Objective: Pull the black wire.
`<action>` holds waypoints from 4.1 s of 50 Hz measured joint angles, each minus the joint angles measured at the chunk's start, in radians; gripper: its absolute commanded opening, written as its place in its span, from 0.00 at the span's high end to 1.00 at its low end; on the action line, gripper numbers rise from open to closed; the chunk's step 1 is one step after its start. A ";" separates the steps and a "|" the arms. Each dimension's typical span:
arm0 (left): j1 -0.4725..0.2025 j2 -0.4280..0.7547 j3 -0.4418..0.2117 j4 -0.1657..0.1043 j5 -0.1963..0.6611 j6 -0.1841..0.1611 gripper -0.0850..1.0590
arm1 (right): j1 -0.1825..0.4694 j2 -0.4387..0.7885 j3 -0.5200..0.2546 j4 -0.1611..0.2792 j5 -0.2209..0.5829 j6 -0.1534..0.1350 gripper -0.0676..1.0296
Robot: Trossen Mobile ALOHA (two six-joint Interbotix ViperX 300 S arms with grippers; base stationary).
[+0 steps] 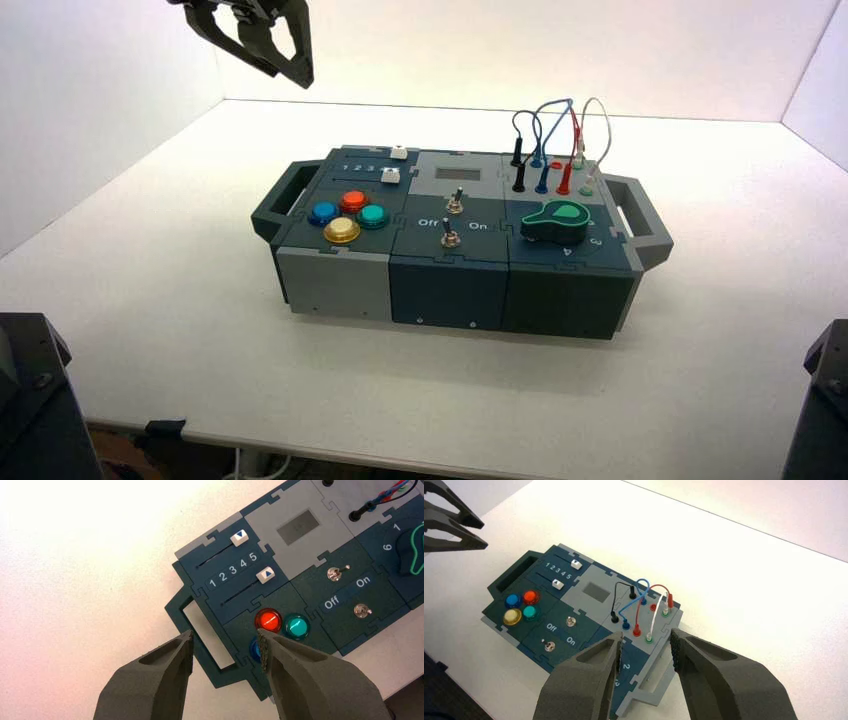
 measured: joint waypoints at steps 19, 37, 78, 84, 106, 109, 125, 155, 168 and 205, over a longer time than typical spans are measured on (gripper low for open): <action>0.000 0.000 0.000 0.000 0.012 0.000 0.35 | 0.000 0.000 0.000 0.000 0.000 0.000 0.47; 0.000 -0.002 0.000 0.000 0.000 0.000 0.36 | 0.000 0.000 0.000 0.000 0.000 0.000 0.47; -0.132 0.189 -0.213 -0.018 0.057 -0.002 0.41 | 0.000 0.044 0.000 0.000 0.000 0.003 0.47; -0.170 0.245 -0.279 -0.021 0.061 0.000 0.43 | 0.000 0.063 0.000 0.000 0.000 0.003 0.47; -0.380 0.482 -0.411 -0.026 0.064 0.060 0.50 | 0.000 0.057 0.000 -0.002 -0.002 0.005 0.47; -0.394 0.511 -0.419 -0.026 0.075 0.075 0.50 | 0.000 0.057 0.000 -0.002 0.000 0.003 0.47; -0.413 0.588 -0.451 -0.026 0.081 0.080 0.50 | 0.000 0.055 0.000 -0.002 -0.002 0.003 0.47; -0.428 0.676 -0.541 -0.026 0.081 0.089 0.56 | 0.000 0.055 0.000 -0.002 -0.002 0.003 0.47; -0.428 0.696 -0.566 -0.028 0.081 0.091 0.58 | 0.000 0.049 0.000 -0.002 -0.002 0.003 0.47; -0.423 0.741 -0.618 -0.008 0.091 0.089 0.64 | 0.000 0.043 0.000 -0.002 0.000 0.005 0.47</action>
